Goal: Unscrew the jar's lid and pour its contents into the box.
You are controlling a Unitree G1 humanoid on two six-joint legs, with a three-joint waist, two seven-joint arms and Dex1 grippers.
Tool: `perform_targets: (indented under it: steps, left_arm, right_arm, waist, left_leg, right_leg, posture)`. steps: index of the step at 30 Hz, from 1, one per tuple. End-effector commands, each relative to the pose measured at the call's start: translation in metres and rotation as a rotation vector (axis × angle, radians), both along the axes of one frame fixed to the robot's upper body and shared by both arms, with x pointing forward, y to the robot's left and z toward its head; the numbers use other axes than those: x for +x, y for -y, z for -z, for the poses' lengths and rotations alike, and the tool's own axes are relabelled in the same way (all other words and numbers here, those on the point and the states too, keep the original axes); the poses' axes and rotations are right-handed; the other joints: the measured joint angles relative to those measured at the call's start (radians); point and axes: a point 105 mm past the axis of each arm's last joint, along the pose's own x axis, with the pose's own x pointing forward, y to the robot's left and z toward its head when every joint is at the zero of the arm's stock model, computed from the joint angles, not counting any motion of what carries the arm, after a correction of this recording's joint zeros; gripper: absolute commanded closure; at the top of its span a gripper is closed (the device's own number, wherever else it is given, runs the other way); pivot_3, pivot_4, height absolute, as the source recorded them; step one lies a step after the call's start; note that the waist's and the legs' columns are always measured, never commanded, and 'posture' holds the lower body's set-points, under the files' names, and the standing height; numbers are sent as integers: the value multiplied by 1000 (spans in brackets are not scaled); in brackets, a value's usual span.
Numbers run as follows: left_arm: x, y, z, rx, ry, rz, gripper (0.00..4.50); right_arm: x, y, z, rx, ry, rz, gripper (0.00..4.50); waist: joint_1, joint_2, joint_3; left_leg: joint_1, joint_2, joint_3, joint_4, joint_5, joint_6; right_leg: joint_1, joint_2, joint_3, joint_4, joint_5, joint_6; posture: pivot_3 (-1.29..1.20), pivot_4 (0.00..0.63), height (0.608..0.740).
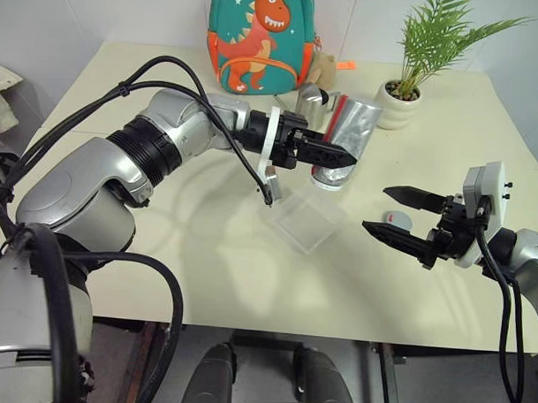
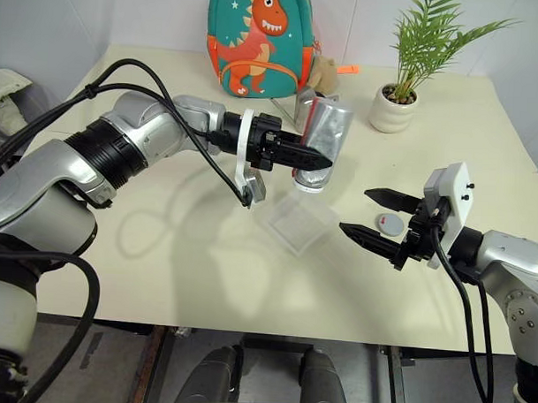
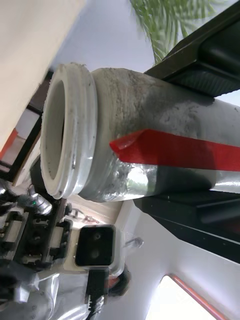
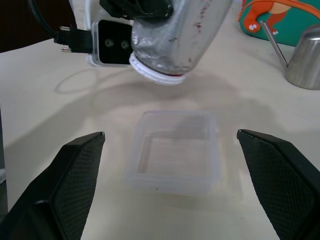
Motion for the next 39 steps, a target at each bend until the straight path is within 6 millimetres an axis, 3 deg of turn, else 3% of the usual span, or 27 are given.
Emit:
perform_targets:
  steps: [1, 3, 7, 11, 13, 19, 24, 29, 33, 39]
  left_arm:
    - [21, -14, -16, -226, -402, -204, 2606]
    - [27, -21, -21, -308, -538, -254, 2606]
    - [19, -27, -24, -413, -819, -224, 2606]
    - [35, -57, -42, -759, -1239, -214, 2606]
    - [45, -79, -44, -934, -1530, -177, 2606]
    - [47, -127, -25, -1177, -2099, -16, 2606]
    - [42, -150, -5, -1311, -2373, 8, 2606]
    - [35, -153, -4, -1301, -2400, -78, 2606]
    - [34, -135, 0, -1049, -1998, -457, 2606]
    - [24, -85, -5, -571, -1457, -592, 2606]
  right_arm:
    - [-2, 0, -8, -22, 38, -11, 37]
    - [-2, 0, -8, -25, 37, -13, 37]
    - [0, 1, -10, -35, 38, -21, 37]
    - [1, 2, -10, -41, 38, -29, 37]
    - [0, 3, -9, -44, 33, -34, 37]
    - [1, 3, -10, -47, 30, -48, 37]
    - [4, 4, -13, -34, 36, -67, 37]
    - [4, 4, -15, -18, 48, -85, 37]
    - [5, 4, -15, -21, 47, -87, 37]
    - [5, 4, -12, -28, 40, -79, 37]
  waist:
    - [0, 0, 0]
    - [-2, 0, 0]
    - [-1, 0, 0]
    - [-2, 1, -1]
    - [-6, 1, -1]
    - [-26, 1, -1]
    - [-29, 1, -1]
    - [-25, 0, -1]
    - [-26, 0, -1]
    - [-18, 0, -1]
  left_leg:
    - [0, 0, 0, 1, 0, 0]
    - [0, 0, 1, 1, 0, 0]
    - [0, 0, 2, 1, -1, 1]
    - [0, 0, 4, 2, -1, 2]
    - [0, 1, 5, 2, -1, 2]
    - [2, 1, 4, 4, -1, 3]
    - [3, 1, 3, 5, -1, 4]
    - [3, 1, 2, 5, 0, 4]
    - [4, 0, 3, 4, 0, 3]
    - [2, 0, 4, 2, 0, 3]
  right_leg:
    - [0, 0, 0, 0, 0, 0]
    - [0, 0, 0, 0, 1, 0]
    - [0, 0, 2, -1, 1, 0]
    - [0, 0, 4, 0, 1, 1]
    - [0, 0, 4, 1, 1, 1]
    - [1, 0, 5, 5, 2, 1]
    - [1, 1, 6, 4, 2, 1]
    - [2, 1, 6, 4, 3, 1]
    - [2, 1, 6, 2, 3, 1]
    - [2, 1, 6, -3, 4, 1]
  posture:
    - [0, 150, 740]
    - [0, 150, 740]
    - [0, 150, 740]
    - [0, 150, 740]
    - [0, 150, 740]
    - [0, 150, 740]
    - [0, 150, 740]
    - [0, 150, 740]
    - [0, 150, 740]
    - [0, 150, 740]
